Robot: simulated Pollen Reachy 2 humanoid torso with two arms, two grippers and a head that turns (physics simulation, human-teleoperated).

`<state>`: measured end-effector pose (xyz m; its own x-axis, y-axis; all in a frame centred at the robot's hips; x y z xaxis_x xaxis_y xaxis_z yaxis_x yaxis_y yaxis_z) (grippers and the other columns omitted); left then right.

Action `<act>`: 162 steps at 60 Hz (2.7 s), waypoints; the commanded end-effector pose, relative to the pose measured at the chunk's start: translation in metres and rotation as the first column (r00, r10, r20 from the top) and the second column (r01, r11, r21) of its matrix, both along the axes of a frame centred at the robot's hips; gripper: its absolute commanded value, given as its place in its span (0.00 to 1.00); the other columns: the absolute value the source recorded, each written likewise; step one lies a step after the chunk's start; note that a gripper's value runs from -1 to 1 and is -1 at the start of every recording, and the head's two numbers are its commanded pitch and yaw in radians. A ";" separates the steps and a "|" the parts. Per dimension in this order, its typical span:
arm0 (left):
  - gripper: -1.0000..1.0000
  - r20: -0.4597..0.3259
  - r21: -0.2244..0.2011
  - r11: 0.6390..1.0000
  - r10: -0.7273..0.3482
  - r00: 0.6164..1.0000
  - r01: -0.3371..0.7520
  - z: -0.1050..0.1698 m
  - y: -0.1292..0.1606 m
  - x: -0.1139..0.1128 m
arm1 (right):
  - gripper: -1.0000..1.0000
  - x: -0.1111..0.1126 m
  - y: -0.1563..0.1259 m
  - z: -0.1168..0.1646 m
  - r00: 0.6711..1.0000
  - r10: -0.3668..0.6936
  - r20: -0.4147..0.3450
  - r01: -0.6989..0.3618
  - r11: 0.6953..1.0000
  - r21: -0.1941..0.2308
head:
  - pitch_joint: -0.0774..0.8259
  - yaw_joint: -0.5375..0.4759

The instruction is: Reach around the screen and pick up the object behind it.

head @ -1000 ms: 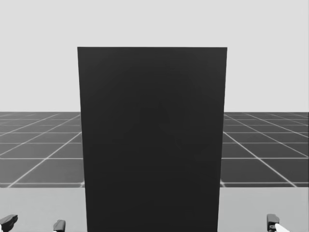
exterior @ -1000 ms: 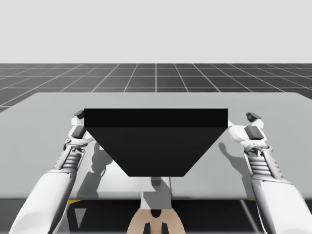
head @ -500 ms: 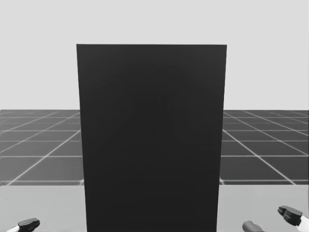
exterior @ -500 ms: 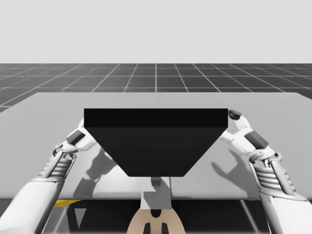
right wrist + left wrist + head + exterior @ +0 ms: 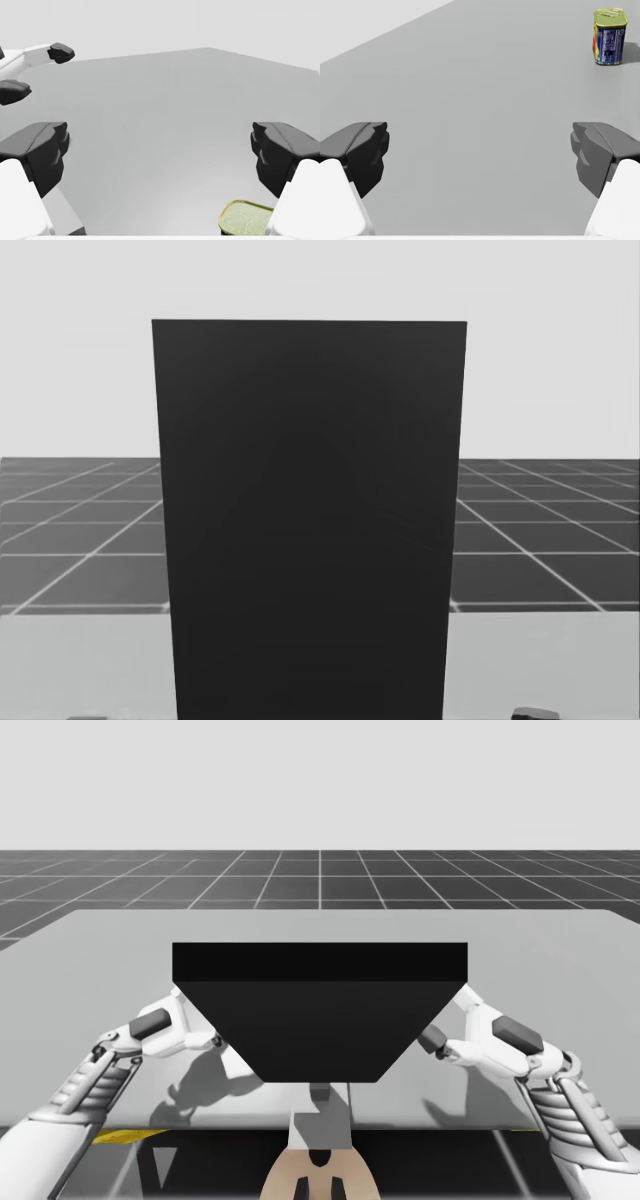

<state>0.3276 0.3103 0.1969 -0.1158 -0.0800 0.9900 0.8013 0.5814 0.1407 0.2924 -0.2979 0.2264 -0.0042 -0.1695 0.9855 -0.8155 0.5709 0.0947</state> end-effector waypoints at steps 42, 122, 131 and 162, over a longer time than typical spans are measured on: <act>0.00 -0.011 0.040 0.997 -0.066 0.998 0.066 -0.005 -0.002 -0.003 | 0.00 -0.029 -0.021 -0.008 0.952 -0.226 -0.207 0.168 0.950 -0.263 | 0.14 0.47; 0.00 0.017 0.081 0.993 -0.088 0.996 0.086 -0.008 -0.007 -0.008 | 0.00 0.089 0.028 -0.101 0.951 -0.259 -0.171 0.199 0.931 -0.305 | 0.19 0.45; 0.00 0.023 0.084 0.992 -0.092 0.996 0.090 -0.008 -0.007 -0.008 | 0.00 0.090 0.037 -0.107 0.954 -0.273 -0.127 0.214 0.911 -0.351 | 0.19 0.45; 0.00 0.021 0.091 0.993 -0.082 0.996 0.080 -0.009 -0.007 -0.007 | 1.00 0.087 0.016 -0.061 0.913 -0.402 0.066 0.400 0.855 -0.329 | 0.19 0.45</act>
<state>0.3197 0.3034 0.1883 -0.1508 -0.1559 0.9762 0.8420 0.4972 0.2095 0.3700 -0.2638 0.1303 0.0892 0.1748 0.9806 -0.5456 0.8322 -0.0987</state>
